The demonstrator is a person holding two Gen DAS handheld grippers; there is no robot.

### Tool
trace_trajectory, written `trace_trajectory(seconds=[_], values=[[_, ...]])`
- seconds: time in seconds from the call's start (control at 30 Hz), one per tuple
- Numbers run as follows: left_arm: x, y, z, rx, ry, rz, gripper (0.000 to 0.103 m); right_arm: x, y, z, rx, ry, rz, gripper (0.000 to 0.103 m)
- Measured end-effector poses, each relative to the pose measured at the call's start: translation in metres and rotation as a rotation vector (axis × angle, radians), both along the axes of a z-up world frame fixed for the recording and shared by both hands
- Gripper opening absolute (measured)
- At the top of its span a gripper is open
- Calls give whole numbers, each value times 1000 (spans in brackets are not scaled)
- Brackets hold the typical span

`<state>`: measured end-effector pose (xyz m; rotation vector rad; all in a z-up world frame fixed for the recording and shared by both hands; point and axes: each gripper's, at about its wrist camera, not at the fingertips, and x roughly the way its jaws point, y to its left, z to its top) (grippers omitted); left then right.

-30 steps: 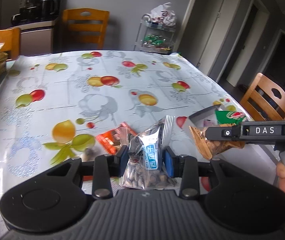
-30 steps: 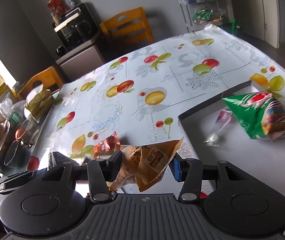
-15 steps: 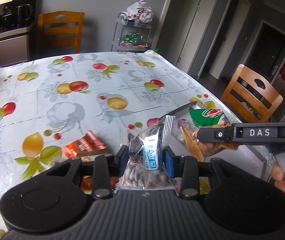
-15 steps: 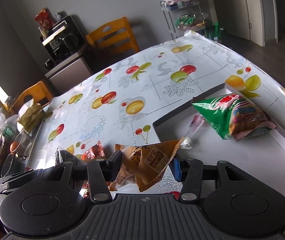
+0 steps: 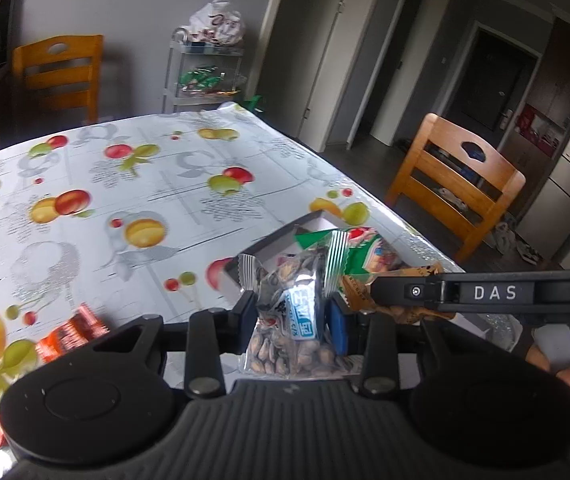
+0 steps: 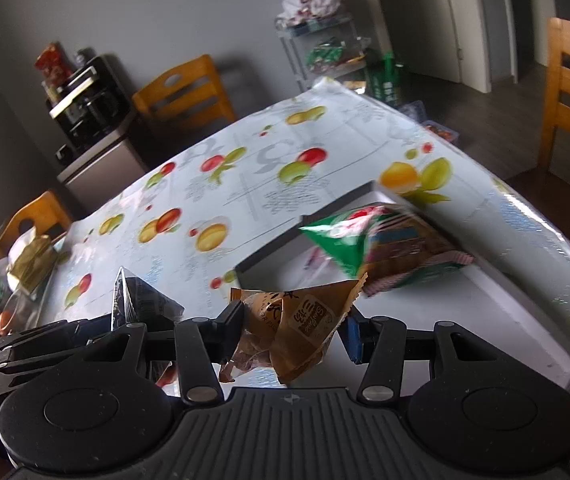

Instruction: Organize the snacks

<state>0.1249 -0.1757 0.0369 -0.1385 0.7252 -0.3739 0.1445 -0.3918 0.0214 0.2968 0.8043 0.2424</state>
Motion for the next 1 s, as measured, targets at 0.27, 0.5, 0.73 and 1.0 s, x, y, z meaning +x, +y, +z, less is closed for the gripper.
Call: trace_trajectory(seconds=[0.27, 0.5, 0.73, 1.0], values=[[19, -28, -1, -6, 4, -49, 35, 3, -30, -4, -6, 10, -56, 50], [34, -55, -4, -9, 14, -97, 35, 10, -48, -10, -11, 32, -82, 50], [48, -80, -12, -6, 36, -140, 36, 17, -63, -17, -15, 53, -96, 50], [59, -102, -25, -10, 78, -174, 36, 28, -76, -31, -25, 96, -102, 50]])
